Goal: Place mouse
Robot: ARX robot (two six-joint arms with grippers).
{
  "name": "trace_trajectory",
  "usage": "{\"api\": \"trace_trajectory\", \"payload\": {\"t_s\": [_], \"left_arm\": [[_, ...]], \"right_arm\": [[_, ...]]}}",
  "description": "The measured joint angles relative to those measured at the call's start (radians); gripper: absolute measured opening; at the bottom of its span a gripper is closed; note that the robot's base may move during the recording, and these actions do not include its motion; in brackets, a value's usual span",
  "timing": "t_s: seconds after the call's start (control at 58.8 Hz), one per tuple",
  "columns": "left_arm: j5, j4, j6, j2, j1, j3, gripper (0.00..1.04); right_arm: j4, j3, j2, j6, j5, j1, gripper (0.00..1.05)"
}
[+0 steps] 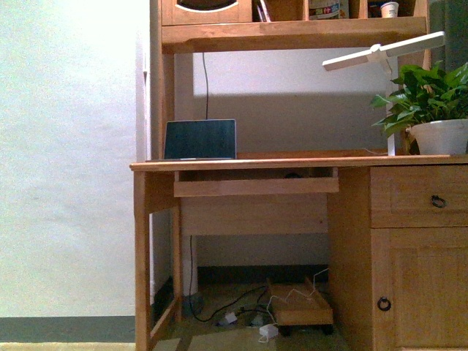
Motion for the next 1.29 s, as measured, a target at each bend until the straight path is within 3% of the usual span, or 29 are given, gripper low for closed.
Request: {"api": "trace_trajectory", "payload": {"t_s": [1.293], "left_arm": [[0.000, 0.000, 0.000, 0.000, 0.000, 0.000, 0.97]], "right_arm": [[0.000, 0.000, 0.000, 0.000, 0.000, 0.000, 0.97]]}}
